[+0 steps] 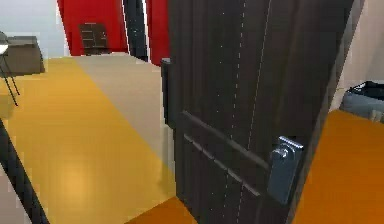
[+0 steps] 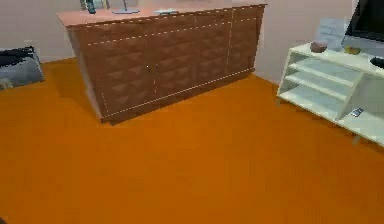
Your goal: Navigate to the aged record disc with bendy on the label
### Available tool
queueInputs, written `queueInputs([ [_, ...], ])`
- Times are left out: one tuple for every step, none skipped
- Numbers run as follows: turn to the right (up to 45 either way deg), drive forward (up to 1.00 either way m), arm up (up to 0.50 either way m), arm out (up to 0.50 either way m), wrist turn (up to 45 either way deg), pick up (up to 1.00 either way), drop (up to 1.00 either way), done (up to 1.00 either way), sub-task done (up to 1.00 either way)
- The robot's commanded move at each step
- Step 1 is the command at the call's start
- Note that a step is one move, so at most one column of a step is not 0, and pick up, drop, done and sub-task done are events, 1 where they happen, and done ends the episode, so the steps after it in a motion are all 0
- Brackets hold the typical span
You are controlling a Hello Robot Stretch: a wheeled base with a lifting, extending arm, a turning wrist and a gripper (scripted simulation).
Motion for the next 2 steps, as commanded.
queueInputs([
  [-33.0,0.00,0.00,0.00,0.0,0.00,0.00,0.00,0.00],
  [0.0,0.45,0.00,0.00,0.0,0.00,0.00,0.00,0.00],
])
